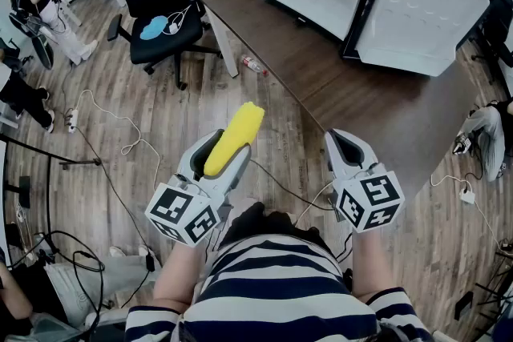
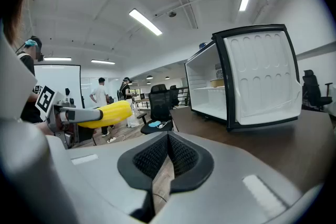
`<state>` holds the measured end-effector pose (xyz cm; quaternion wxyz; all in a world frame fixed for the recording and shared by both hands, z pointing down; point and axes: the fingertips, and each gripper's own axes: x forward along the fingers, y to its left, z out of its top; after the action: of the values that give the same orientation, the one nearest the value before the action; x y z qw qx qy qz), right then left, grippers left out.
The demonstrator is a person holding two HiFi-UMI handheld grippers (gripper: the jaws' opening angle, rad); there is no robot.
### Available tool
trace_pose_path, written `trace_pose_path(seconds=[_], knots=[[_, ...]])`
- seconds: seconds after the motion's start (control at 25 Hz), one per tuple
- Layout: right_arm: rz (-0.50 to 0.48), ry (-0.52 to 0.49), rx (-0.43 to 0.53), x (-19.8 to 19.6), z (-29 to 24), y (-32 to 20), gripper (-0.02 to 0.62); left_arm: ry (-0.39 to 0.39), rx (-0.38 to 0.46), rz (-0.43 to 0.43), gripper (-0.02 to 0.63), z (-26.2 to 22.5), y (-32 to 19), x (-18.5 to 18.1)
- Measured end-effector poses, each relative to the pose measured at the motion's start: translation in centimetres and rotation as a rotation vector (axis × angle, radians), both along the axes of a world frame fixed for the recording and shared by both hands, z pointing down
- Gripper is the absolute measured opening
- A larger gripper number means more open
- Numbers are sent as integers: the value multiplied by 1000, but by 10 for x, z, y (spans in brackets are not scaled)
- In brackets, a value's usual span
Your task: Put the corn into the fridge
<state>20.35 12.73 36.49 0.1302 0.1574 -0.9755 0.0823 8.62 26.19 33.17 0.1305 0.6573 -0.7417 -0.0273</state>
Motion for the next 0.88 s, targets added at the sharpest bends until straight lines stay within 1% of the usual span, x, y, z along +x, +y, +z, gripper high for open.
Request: trace_pose_path(seconds=[0.2, 0.4, 0.52, 0.64, 0.88], knots=[[19, -42, -54, -15, -6, 1, -9, 8, 0, 11, 0, -1, 5, -17], [19, -1, -17, -37, -13, 6, -9, 18, 4, 29, 0, -7, 4, -43], [29, 13, -15, -51, -13, 8, -9, 24, 0, 45, 0, -7, 4, -55], [14, 30, -9, -68, -10, 16, -9, 25, -4, 50, 0, -4, 5, -71], [35, 39, -36, -96, -6, 16, -9, 39, -15, 53, 0, 1, 8, -104]])
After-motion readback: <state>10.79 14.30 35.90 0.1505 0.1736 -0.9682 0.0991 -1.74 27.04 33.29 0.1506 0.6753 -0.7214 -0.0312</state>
